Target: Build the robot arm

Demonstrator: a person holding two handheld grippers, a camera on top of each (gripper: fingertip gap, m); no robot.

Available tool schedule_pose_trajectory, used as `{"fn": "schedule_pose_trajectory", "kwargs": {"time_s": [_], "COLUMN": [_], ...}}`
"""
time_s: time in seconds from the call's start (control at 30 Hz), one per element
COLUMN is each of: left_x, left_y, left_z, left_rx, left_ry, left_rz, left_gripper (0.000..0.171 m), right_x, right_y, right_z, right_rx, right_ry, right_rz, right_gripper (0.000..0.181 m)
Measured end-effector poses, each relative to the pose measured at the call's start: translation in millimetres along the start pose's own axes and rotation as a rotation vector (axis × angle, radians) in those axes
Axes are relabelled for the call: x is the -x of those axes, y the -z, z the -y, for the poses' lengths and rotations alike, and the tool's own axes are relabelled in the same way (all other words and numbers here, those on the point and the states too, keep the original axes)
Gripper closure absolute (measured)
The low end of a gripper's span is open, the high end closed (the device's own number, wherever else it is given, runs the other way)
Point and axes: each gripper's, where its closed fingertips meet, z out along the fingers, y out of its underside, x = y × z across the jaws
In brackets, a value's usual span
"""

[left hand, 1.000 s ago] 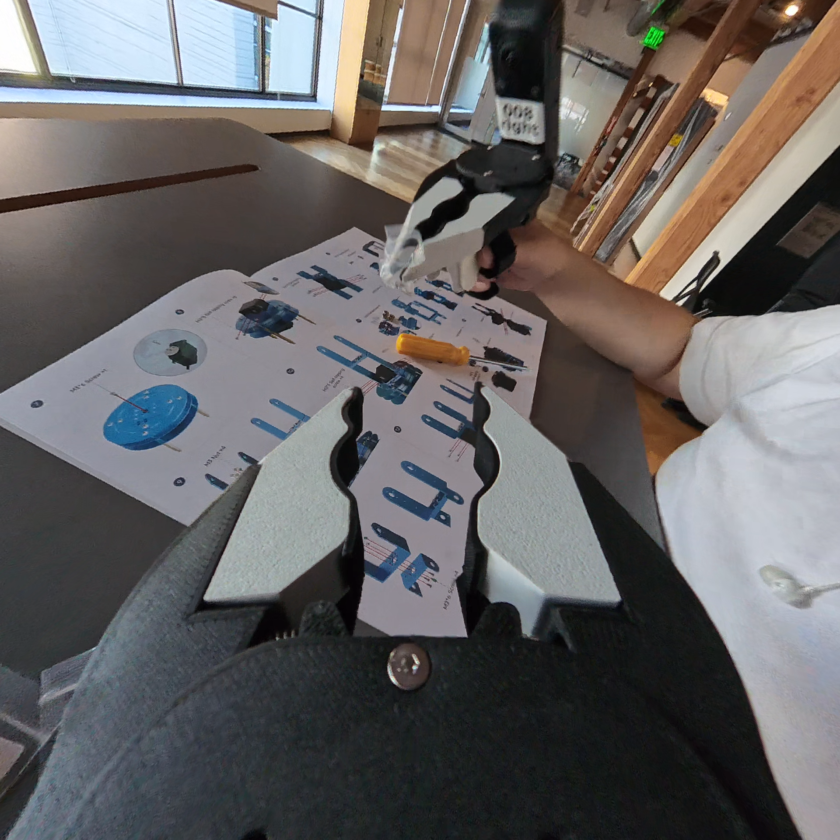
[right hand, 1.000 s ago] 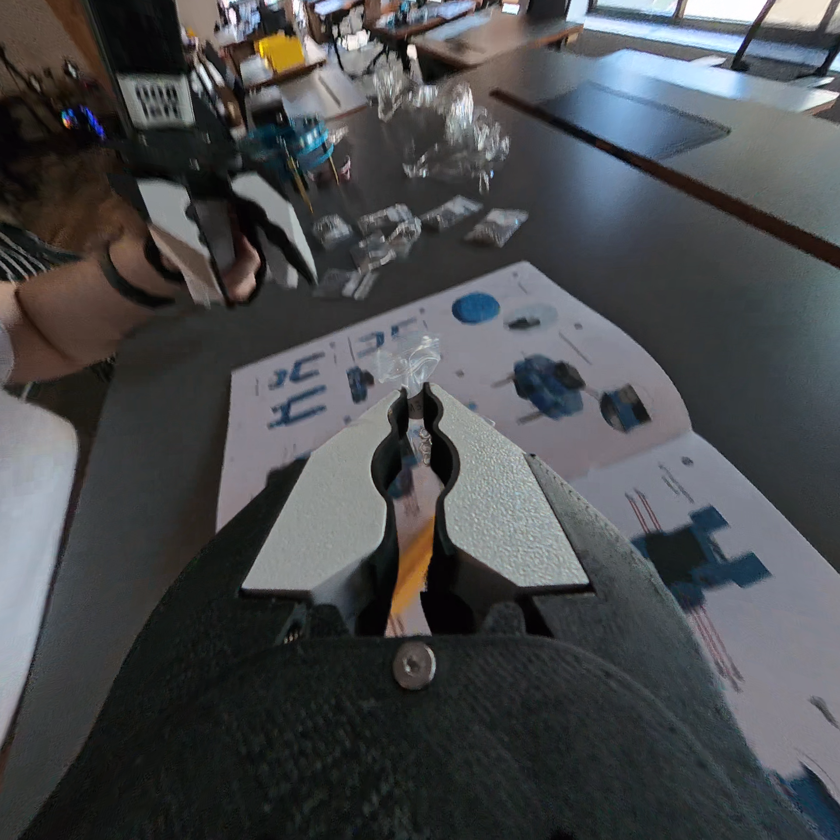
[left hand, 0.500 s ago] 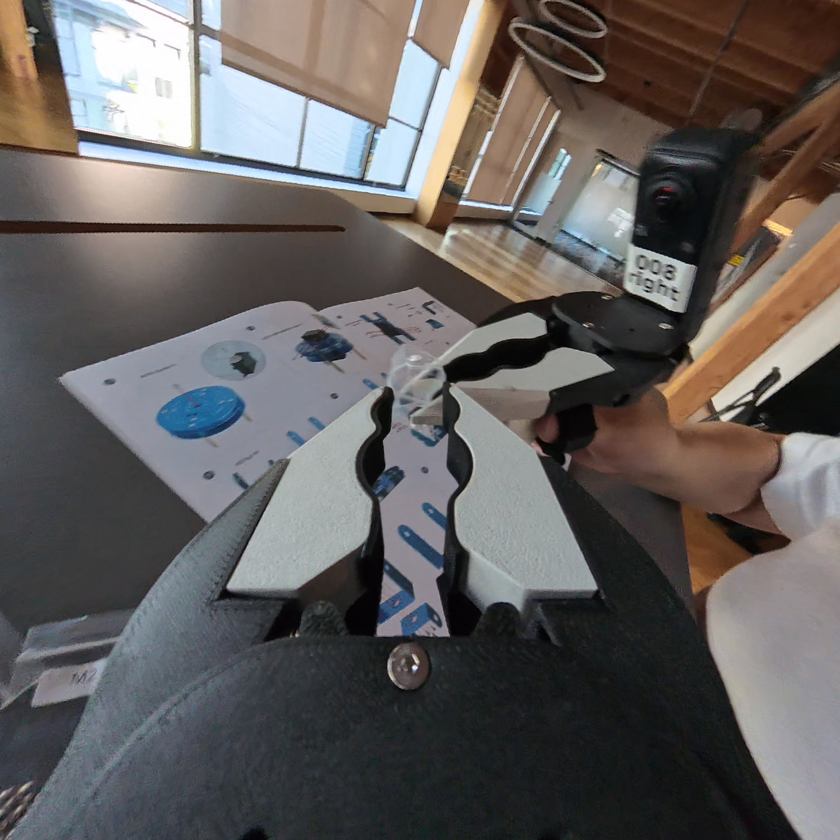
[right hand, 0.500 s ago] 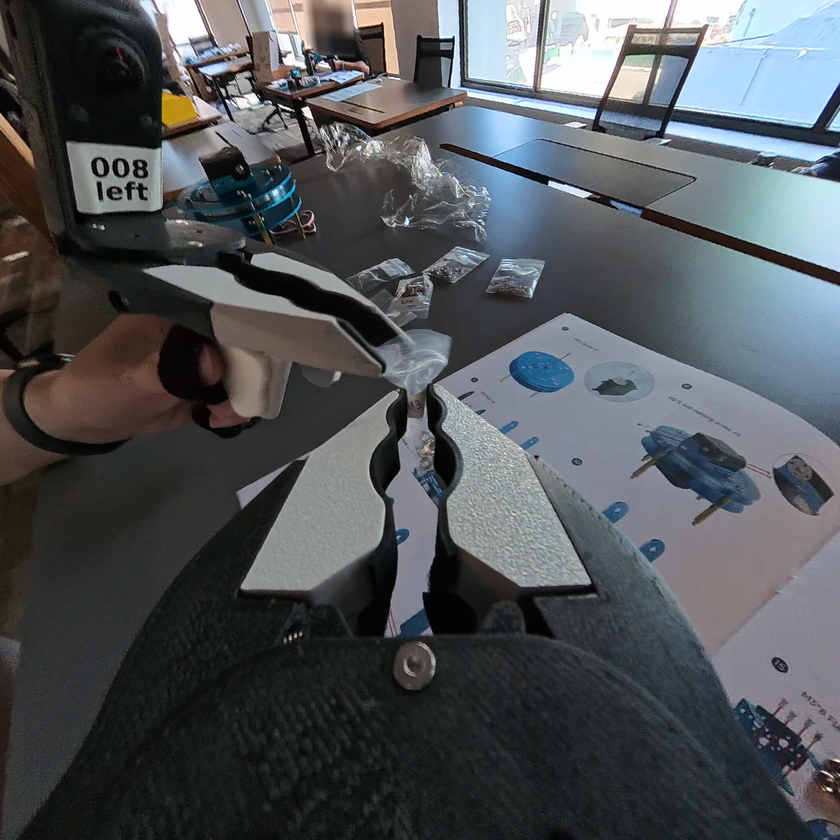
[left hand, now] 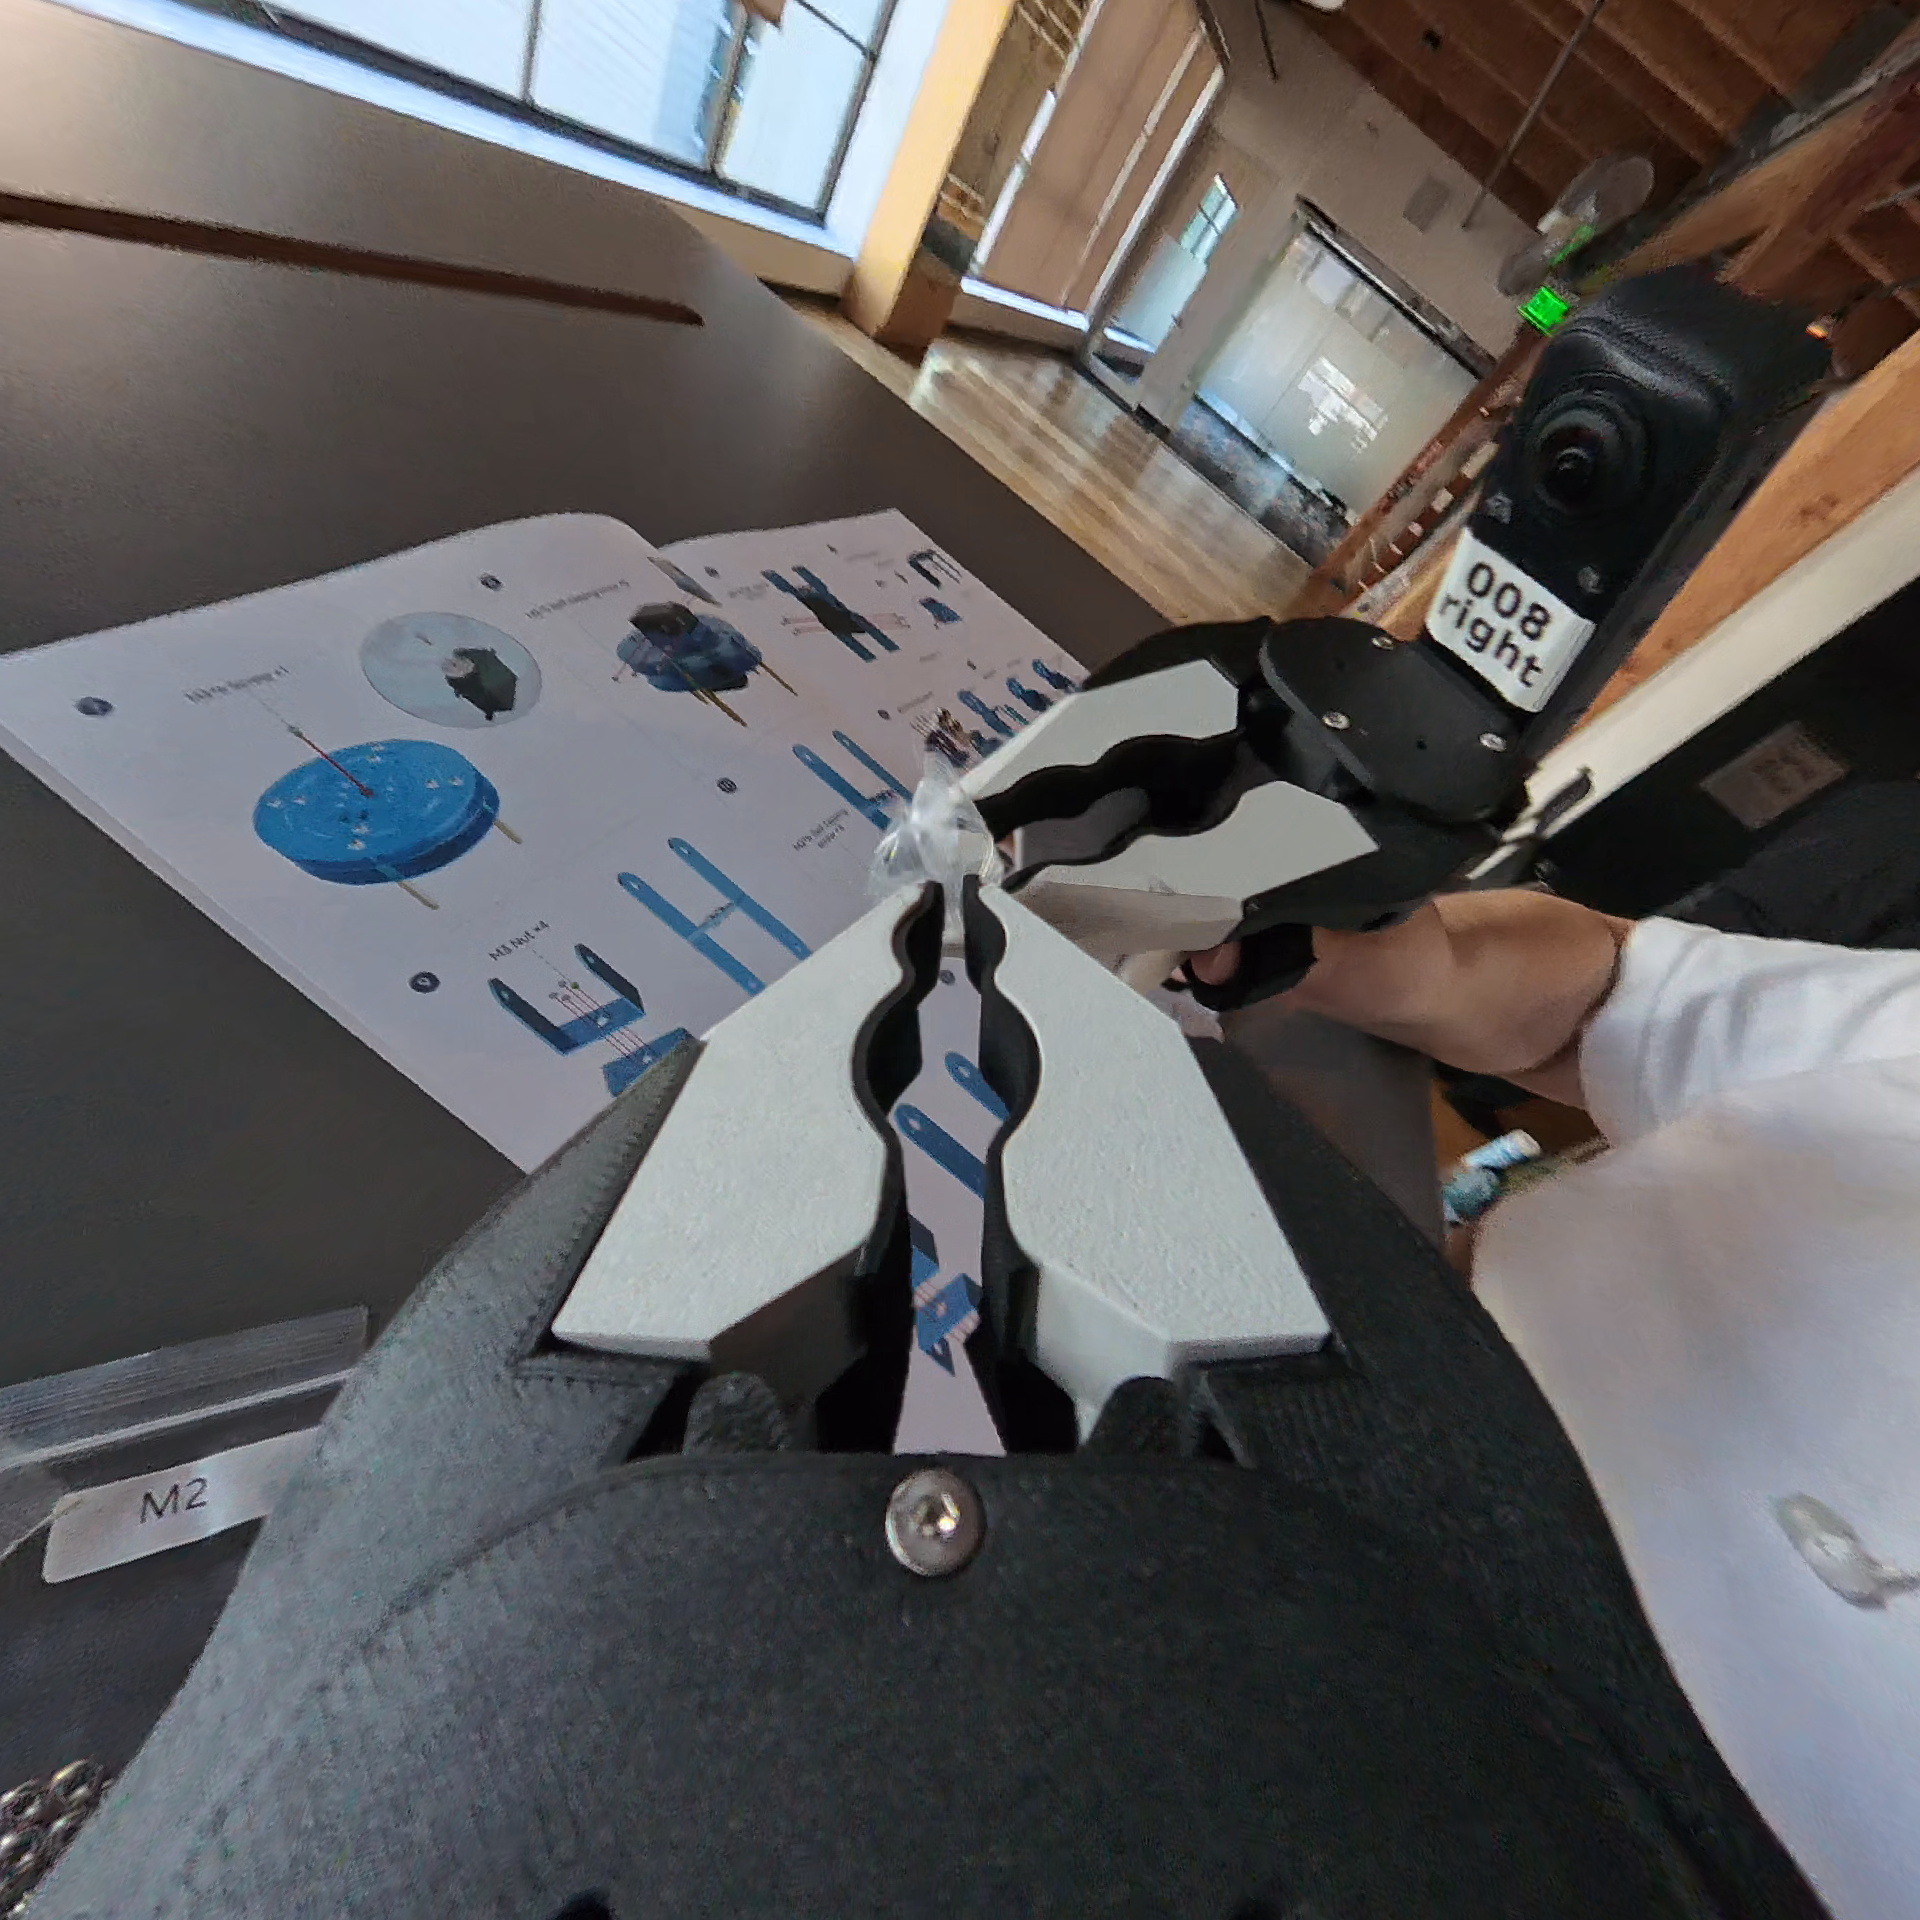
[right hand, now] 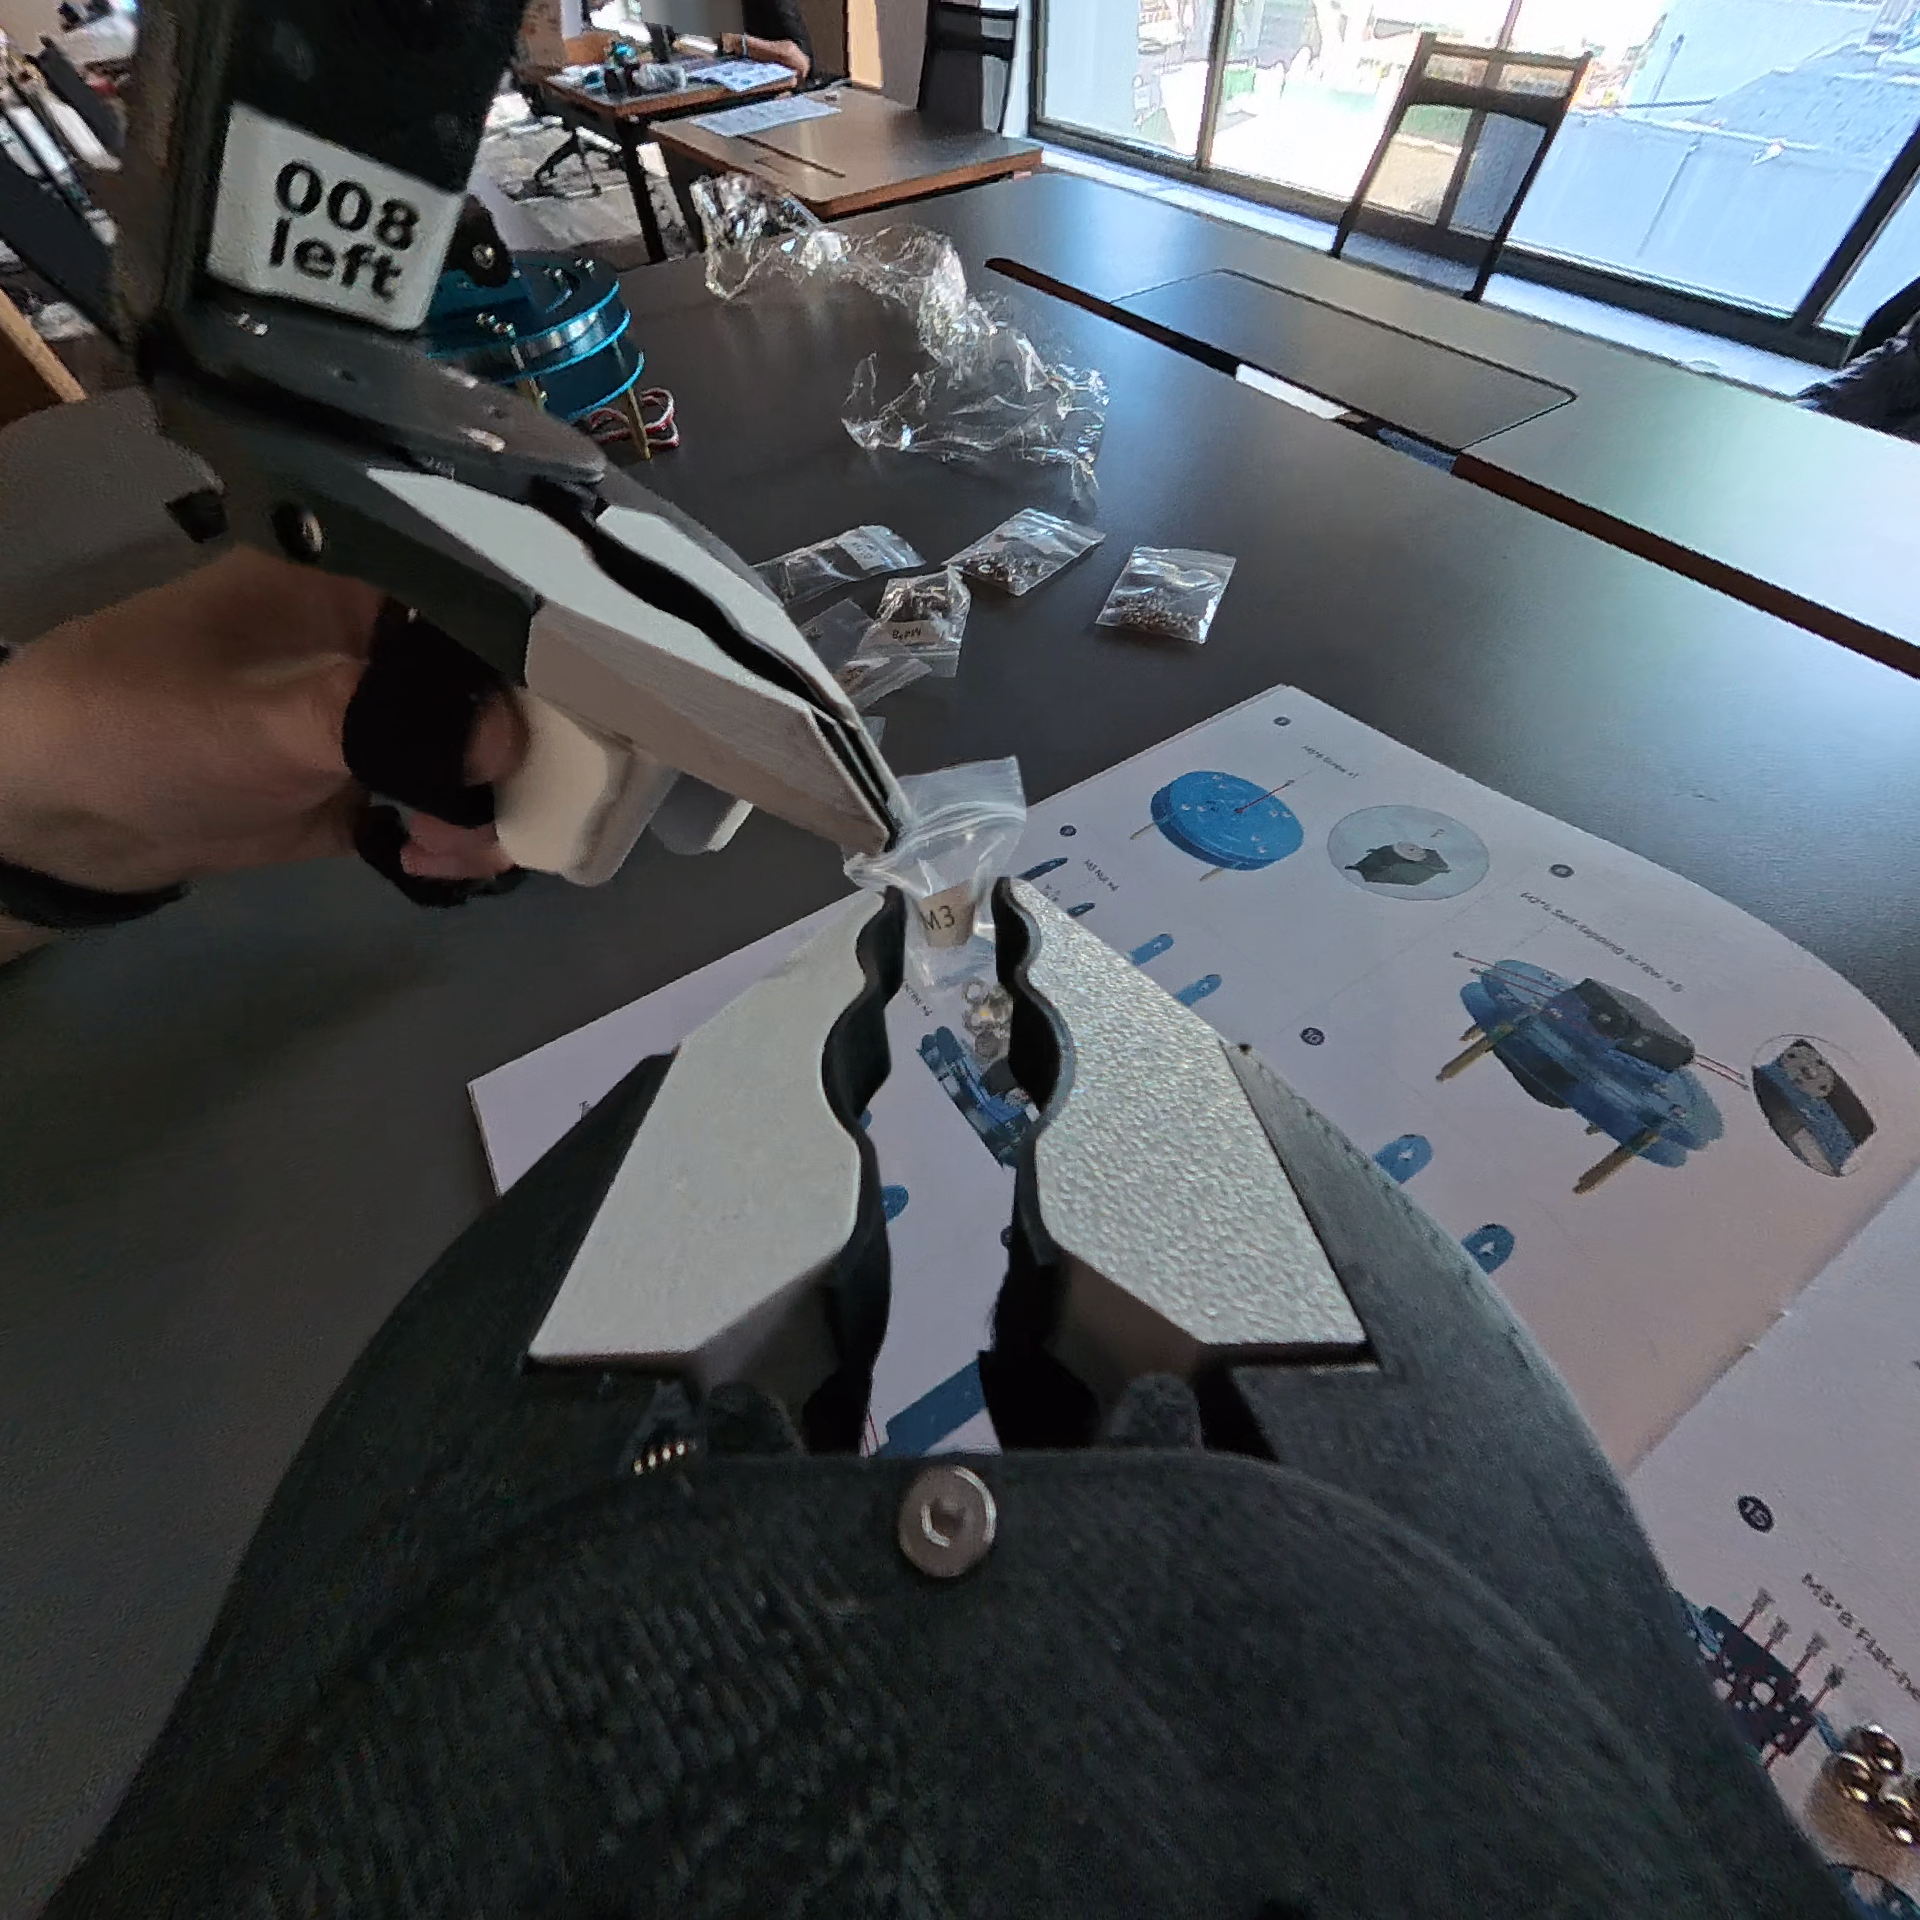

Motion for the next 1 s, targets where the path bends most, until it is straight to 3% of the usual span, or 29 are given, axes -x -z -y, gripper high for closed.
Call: {"fn": "schedule_pose_trajectory", "kwargs": {"time_s": [0.07,0.23,0.33,0.43,0.5,0.57,0.6,0.7,0.8,0.87,0.93,1.0], "left_x": [-5,-18,-26,-44,-49,-51,-52,-54,-54,-53,-54,-52], "left_y": [2,5,8,12,15,17,18,18,17,17,18,17], "left_z": [-3,-21,-25,-23,-22,-21,-21,-21,-23,-24,-24,-23], "left_rx": [0.035,0.187,0.224,0.207,0.193,0.195,0.192,0.191,0.200,0.205,0.203,0.197], "left_ry": [-0.008,-0.126,-0.202,-0.254,-0.281,-0.283,-0.283,-0.288,-0.284,-0.286,-0.287,-0.301], "left_rz": [-0.044,-0.120,-0.159,-0.262,-0.289,-0.296,-0.301,-0.314,-0.313,-0.311,-0.309,-0.284], "left_gripper": [0.171,0.171,0.171,0.171,0.171,0.171,0.171,0.171,0.171,0.171,0.171,0.171], "right_x": [5,16,33,42,45,55,60,59,51,50,52,50], "right_y": [1,11,24,28,29,36,39,38,39,43,50,48], "right_z": [-3,-19,-29,-33,-38,-44,-45,-47,-39,-30,-26,-28], "right_rx": [0.004,0.089,0.130,0.164,0.180,0.209,0.219,0.242,0.194,0.154,0.136,0.142], "right_ry": [0.008,0.063,0.104,0.050,0.078,0.107,0.102,0.102,0.145,0.120,0.083,0.050], "right_rz": [0.047,0.215,0.437,0.545,0.565,0.629,0.661,0.630,0.578,0.597,0.649,0.647], "right_gripper": [0.161,0.120,0.122,0.123,0.137,0.174,0.179,0.177,0.137,0.145,0.180,0.180]}}
